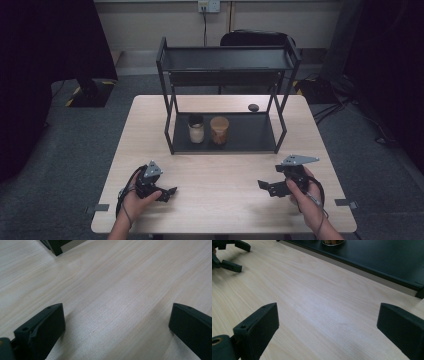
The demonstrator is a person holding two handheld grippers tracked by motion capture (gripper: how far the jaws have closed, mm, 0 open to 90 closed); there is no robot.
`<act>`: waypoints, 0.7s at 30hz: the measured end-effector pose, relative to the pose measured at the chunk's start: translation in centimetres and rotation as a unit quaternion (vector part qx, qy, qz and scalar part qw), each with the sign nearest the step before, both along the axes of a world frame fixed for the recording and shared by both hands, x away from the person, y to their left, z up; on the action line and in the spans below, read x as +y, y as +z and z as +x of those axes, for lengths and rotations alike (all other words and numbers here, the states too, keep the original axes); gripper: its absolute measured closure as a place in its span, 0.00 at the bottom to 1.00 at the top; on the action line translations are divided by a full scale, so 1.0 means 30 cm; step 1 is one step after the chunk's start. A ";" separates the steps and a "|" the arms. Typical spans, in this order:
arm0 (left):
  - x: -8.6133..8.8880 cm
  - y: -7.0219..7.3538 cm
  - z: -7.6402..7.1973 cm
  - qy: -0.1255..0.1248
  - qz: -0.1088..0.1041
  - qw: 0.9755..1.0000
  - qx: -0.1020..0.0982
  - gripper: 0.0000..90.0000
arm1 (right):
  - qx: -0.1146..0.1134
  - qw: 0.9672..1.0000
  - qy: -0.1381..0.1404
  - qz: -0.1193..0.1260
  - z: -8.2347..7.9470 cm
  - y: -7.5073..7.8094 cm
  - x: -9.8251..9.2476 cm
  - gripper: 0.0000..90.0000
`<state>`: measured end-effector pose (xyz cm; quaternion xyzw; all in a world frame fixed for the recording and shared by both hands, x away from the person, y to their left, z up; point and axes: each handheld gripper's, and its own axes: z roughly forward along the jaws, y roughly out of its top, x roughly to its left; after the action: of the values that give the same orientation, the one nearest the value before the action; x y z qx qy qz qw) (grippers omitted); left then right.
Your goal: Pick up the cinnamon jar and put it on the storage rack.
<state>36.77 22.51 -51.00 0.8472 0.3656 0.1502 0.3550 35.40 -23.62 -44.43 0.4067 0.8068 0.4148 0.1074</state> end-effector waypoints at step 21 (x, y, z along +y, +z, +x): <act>0.000 0.000 0.000 0.000 0.000 1.000 0.000 0.00 | -0.011 1.000 -0.018 -0.012 -0.017 0.004 -0.086 0.03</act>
<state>36.77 22.51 -51.00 0.8471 0.3657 0.1502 0.3551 34.89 -26.20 -44.32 0.4155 0.8031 0.4075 0.1283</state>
